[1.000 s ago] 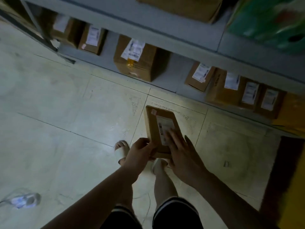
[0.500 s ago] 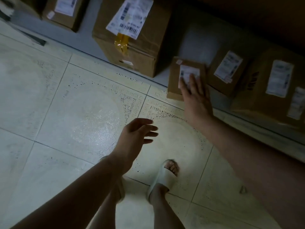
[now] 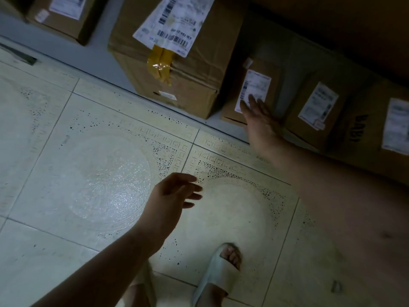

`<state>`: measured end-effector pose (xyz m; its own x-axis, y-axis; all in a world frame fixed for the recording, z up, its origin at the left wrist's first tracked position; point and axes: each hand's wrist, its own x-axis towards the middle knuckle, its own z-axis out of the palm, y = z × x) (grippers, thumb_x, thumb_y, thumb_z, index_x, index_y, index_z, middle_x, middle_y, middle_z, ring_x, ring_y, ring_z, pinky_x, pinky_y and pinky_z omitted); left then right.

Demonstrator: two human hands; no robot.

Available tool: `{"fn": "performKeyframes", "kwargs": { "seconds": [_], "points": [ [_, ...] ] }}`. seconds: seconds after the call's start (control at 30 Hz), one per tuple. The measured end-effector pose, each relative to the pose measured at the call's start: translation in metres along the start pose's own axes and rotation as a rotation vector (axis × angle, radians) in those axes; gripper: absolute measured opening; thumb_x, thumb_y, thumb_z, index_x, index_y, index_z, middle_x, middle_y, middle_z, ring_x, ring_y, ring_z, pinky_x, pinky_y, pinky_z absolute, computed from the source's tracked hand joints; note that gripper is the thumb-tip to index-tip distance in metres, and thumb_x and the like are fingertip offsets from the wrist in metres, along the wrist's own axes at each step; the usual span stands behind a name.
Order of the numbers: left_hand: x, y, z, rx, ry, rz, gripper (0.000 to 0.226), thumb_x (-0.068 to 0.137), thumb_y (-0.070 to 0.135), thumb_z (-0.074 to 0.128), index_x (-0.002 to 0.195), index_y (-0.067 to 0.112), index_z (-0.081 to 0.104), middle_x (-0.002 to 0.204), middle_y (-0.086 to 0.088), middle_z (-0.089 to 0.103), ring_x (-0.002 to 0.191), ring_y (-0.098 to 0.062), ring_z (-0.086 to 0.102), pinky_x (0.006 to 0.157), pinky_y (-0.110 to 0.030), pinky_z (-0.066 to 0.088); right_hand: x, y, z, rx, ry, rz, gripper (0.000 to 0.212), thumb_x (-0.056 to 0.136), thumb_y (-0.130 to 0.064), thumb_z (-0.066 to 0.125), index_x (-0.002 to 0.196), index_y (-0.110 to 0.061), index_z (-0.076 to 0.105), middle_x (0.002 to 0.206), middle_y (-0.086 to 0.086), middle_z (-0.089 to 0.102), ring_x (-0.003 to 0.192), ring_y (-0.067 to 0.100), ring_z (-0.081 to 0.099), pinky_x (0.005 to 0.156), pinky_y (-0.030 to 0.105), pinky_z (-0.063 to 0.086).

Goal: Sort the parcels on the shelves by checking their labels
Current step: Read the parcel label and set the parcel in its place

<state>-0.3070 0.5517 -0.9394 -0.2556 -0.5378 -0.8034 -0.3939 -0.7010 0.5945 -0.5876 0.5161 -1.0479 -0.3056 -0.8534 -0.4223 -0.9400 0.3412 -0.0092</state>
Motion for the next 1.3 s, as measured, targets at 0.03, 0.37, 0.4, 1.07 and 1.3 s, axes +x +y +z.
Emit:
{"fn": "performKeyframes", "kwargs": {
  "seconds": [0.03,0.37,0.4,1.07,1.3],
  "points": [
    [0.000,-0.002,-0.001,0.010,-0.002,0.002,0.022,0.100,0.000,0.051,0.112,0.009,0.067,0.096,-0.005,0.079,0.088,-0.018,0.076,0.082,-0.034,0.059,0.001,0.001,-0.001,0.024,0.001,0.000,0.079,0.098,-0.009,0.054,0.160,-0.027,0.010,0.170,0.000,0.002,0.156,0.028,0.006,0.117,0.050,0.036],
    [0.002,-0.013,0.008,0.109,-0.053,0.005,0.028,0.100,-0.005,0.048,0.105,0.011,0.069,0.090,-0.006,0.079,0.083,-0.018,0.076,0.081,-0.034,0.057,-0.027,0.092,-0.010,0.162,-0.059,0.470,0.092,0.096,-0.038,0.059,0.160,-0.011,-0.001,0.169,0.012,0.000,0.155,0.034,0.007,0.123,0.053,0.020],
    [0.003,-0.015,0.010,0.102,-0.054,-0.001,0.028,0.100,-0.005,0.048,0.105,0.011,0.070,0.090,-0.006,0.079,0.083,-0.018,0.076,0.080,-0.034,0.057,-0.034,0.094,-0.003,0.131,-0.122,0.483,0.093,0.097,-0.039,0.058,0.160,-0.009,-0.005,0.169,0.012,-0.005,0.156,0.033,0.003,0.124,0.052,0.018],
    [-0.016,-0.076,0.021,0.143,-0.050,-0.130,0.028,0.100,-0.006,0.047,0.099,0.010,0.070,0.081,-0.005,0.078,0.077,-0.021,0.075,0.070,-0.031,0.055,-0.115,0.031,0.078,-0.172,-0.056,0.423,0.074,0.097,-0.009,0.049,0.156,0.006,0.007,0.163,0.032,0.008,0.149,0.050,0.021,0.112,0.062,0.036],
    [-0.065,-0.071,0.019,0.066,-0.086,-0.286,0.016,0.103,0.007,0.050,0.106,0.008,0.066,0.100,-0.017,0.076,0.084,-0.025,0.073,0.078,-0.038,0.054,-0.233,-0.042,0.042,0.171,-0.101,0.399,0.104,0.085,-0.027,0.072,0.160,-0.005,0.004,0.166,0.023,0.012,0.152,0.043,0.017,0.123,0.059,0.017]
  ]
}}
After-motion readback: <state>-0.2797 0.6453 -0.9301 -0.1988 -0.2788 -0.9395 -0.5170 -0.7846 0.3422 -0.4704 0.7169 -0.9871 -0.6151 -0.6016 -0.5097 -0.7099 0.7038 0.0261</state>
